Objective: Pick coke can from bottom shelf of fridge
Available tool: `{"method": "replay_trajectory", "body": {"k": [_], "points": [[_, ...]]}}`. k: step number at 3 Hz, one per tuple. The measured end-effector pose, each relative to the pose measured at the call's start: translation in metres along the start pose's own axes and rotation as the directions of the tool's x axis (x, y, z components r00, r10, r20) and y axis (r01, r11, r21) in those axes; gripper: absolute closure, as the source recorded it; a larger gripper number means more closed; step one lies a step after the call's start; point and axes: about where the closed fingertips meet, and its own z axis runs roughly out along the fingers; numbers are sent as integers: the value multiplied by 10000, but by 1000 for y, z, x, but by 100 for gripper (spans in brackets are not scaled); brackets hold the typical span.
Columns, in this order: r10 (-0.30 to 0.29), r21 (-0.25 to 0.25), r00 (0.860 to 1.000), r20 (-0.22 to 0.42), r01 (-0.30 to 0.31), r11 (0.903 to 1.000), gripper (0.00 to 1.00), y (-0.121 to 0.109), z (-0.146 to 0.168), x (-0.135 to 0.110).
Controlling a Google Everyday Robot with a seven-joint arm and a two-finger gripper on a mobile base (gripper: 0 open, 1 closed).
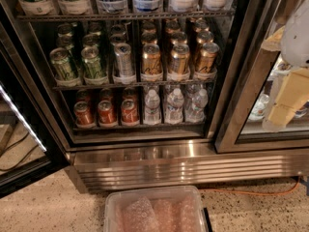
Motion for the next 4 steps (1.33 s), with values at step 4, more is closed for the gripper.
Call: {"method": "replay_trajectory", "body": {"k": [4], "points": [[2937,-2008,9058,3053,-2403,9497,0,23,154,-15]]}}
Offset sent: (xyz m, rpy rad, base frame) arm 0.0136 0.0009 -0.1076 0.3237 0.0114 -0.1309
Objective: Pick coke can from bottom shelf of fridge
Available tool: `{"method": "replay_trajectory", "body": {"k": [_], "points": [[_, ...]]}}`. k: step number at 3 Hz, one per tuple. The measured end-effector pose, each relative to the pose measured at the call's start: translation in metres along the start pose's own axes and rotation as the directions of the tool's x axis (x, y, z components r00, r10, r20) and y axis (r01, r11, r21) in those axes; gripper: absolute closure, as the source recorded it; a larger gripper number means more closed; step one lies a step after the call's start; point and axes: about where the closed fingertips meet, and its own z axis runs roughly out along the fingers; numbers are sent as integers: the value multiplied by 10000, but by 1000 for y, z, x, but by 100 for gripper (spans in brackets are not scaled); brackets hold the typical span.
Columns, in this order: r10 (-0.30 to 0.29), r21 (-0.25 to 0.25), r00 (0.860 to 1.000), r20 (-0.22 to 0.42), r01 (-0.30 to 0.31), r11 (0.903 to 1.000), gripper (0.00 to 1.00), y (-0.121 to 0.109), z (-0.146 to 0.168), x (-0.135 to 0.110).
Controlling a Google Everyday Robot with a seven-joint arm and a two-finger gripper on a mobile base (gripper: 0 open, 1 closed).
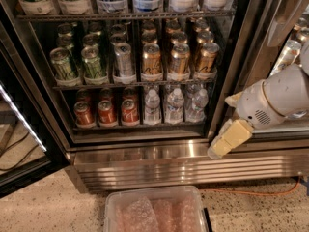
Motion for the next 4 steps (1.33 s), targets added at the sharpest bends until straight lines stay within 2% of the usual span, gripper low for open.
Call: {"method": "replay_trajectory", "body": {"k": [1,2,3,4], "points": [[81,-73,9999,100,-80,9999,0,-1,4,0],[257,-44,9957,890,-254,9997,0,3,14,-3],[1113,-718,9612,2524,-961,9928,0,21,67,7],[1813,-1131,8728,4532,-1454,9829,0,30,110,-19]]}}
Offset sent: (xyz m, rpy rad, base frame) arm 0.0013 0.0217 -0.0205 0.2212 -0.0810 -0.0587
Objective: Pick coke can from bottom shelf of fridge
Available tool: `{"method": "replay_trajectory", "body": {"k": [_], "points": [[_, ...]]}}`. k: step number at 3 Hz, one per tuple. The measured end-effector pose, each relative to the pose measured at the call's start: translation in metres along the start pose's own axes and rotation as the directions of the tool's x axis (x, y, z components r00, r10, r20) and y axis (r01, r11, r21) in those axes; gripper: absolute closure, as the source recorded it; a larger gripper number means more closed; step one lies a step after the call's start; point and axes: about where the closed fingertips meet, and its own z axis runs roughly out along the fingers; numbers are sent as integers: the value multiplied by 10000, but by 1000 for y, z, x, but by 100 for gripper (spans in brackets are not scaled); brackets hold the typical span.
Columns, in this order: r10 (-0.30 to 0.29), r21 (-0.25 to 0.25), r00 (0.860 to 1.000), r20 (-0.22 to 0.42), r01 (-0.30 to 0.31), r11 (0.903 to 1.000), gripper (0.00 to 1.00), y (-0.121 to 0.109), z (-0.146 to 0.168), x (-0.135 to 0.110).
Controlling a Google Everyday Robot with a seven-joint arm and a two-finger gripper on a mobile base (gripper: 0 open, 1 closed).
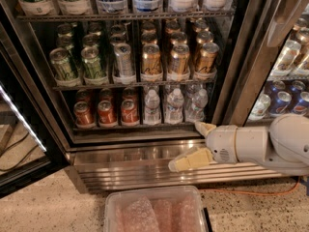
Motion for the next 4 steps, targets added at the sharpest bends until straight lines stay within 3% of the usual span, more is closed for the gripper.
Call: {"method": "replay_trajectory", "body": {"k": [1,2,3,4], "points": [[-27,118,9964,843,17,9999,0,2,20,-29],[159,79,9949,1000,-167,9998,0,4,25,-22],[562,-457,9856,1593,-495,9977,0,19,67,-14],[557,-1303,9749,2158,-277,9911,0,39,117,-19]]}}
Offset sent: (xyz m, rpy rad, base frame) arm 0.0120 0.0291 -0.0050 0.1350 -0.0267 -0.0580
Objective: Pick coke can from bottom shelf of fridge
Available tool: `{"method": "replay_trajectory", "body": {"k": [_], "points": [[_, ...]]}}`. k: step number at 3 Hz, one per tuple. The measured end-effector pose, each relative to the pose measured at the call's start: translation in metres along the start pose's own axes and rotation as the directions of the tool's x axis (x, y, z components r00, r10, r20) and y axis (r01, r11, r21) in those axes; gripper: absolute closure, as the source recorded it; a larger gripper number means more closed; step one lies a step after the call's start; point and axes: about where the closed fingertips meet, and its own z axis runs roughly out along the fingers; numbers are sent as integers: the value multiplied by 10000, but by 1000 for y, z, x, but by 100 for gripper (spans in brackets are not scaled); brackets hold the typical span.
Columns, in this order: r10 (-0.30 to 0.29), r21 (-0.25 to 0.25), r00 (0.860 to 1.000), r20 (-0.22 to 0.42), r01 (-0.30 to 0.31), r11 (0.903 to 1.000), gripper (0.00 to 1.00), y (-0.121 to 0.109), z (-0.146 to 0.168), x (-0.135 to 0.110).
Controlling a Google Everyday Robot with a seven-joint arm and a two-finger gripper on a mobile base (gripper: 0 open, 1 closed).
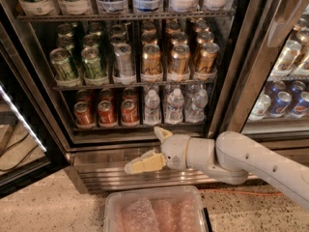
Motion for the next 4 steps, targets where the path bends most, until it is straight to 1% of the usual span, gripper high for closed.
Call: {"method": "replay_trajectory", "body": {"k": [1,2,3,4], "points": [[-311,-499,9993,-228,300,9983,0,12,28,4],[-323,-541,9992,-235,310,9981,0,13,30,4],[-308,-378,9986,425,324,9988,0,7,41,0],[-896,33,9888,1192,899,9959,0,-17,61,-11]]}}
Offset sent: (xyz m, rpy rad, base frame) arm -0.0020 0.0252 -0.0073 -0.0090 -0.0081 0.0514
